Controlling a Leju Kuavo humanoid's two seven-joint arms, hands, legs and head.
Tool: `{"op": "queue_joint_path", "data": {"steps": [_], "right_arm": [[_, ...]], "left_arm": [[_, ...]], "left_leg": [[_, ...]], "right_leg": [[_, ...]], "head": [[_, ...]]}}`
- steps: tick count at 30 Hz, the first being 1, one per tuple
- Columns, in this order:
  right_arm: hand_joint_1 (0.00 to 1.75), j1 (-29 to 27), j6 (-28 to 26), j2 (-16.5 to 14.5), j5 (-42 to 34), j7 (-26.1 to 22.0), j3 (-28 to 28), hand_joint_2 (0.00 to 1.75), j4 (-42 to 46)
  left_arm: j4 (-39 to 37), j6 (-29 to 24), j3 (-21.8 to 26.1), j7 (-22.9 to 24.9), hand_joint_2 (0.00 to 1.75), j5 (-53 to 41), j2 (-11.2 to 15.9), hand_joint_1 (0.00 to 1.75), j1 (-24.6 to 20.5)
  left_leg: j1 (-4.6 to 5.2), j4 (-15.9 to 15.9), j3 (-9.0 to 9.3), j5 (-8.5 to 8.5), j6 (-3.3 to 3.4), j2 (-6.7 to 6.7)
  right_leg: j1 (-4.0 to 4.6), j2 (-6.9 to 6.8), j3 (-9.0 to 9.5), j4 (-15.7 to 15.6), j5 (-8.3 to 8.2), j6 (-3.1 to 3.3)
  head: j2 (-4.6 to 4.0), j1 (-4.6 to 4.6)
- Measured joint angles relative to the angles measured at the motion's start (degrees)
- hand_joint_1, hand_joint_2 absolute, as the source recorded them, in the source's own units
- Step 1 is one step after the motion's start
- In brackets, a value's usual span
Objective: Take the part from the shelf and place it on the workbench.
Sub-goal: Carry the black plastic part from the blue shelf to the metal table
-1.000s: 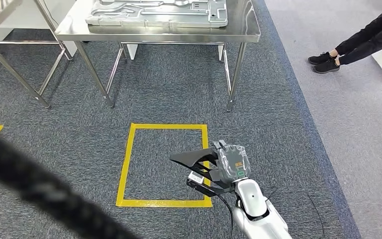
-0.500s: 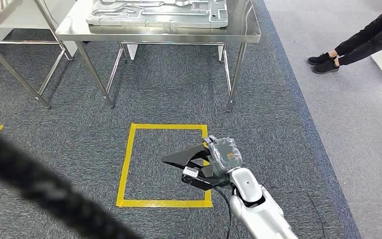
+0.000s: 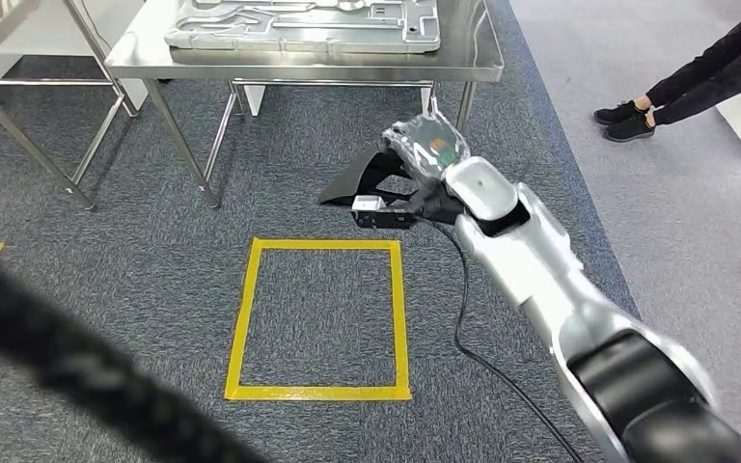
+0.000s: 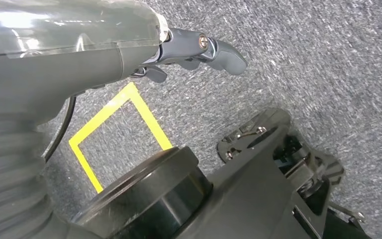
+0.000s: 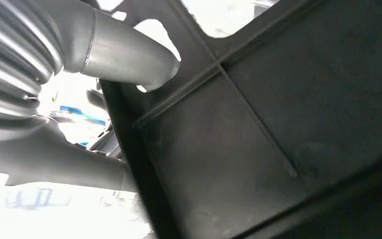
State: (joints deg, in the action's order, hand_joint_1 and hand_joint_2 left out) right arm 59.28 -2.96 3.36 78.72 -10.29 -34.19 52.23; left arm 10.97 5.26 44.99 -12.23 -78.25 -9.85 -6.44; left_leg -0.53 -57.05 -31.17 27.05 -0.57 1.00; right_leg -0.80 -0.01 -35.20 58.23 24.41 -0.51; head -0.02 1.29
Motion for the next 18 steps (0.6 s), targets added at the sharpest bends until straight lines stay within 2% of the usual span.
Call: {"op": "queue_joint_path", "data": {"steps": [3,5,7,11,18], "right_arm": [[1.75,12.4,4.5,-1.3,0.5,-0.1,-3.8,1.75,-6.0],[1.75,20.0,4.9,-2.4,0.4,0.1,-5.3,1.75,-9.5],[1.75,25.0,4.4,-3.3,0.2,0.2,-6.6,1.75,-12.0],[1.75,28.3,2.6,-4.1,0.7,0.7,-8.4,1.75,-14.5],[1.75,30.0,0.4,-4.4,8.6,4.1,-14.6,1.75,-16.1]], "left_arm": [[0.0,-0.1,-0.2,0.3,1.75,0.1,0.2,0.0,-0.1],[0.0,-0.1,-0.3,0.6,1.75,0.1,0.2,0.0,-0.1],[0.0,-0.1,-0.3,0.7,1.75,0.1,0.2,0.0,-0.2],[0.0,-0.1,-0.6,0.5,1.75,0.1,0.1,0.0,-0.7],[0.0,-0.1,-0.8,0.3,1.75,0.5,0.1,0.0,-1.0]], "left_leg": [[0.1,-0.1,-0.54,-0.17,0.03,0.0],[0.09,-0.1,-0.64,-0.2,0.02,-0.05],[0.03,-0.1,-0.62,-0.2,0.01,-0.08],[0.02,-0.1,-0.58,-0.18,0.0,-0.08],[0.09,-0.2,-0.59,-0.19,0.02,-0.07]], "right_leg": [[-0.07,0.0,-0.59,0.1,-0.13,-0.05],[-0.04,-0.06,-0.67,0.1,-0.13,-0.04],[0.02,-0.08,-0.63,0.1,-0.13,-0.04],[0.09,-0.07,-0.56,0.1,-0.13,-0.04],[0.09,-0.04,-0.52,0.1,-0.18,-0.12]], "head": [[0.0,0.0],[0.0,0.0],[0.0,0.0],[0.0,0.0],[0.0,0.0]]}}
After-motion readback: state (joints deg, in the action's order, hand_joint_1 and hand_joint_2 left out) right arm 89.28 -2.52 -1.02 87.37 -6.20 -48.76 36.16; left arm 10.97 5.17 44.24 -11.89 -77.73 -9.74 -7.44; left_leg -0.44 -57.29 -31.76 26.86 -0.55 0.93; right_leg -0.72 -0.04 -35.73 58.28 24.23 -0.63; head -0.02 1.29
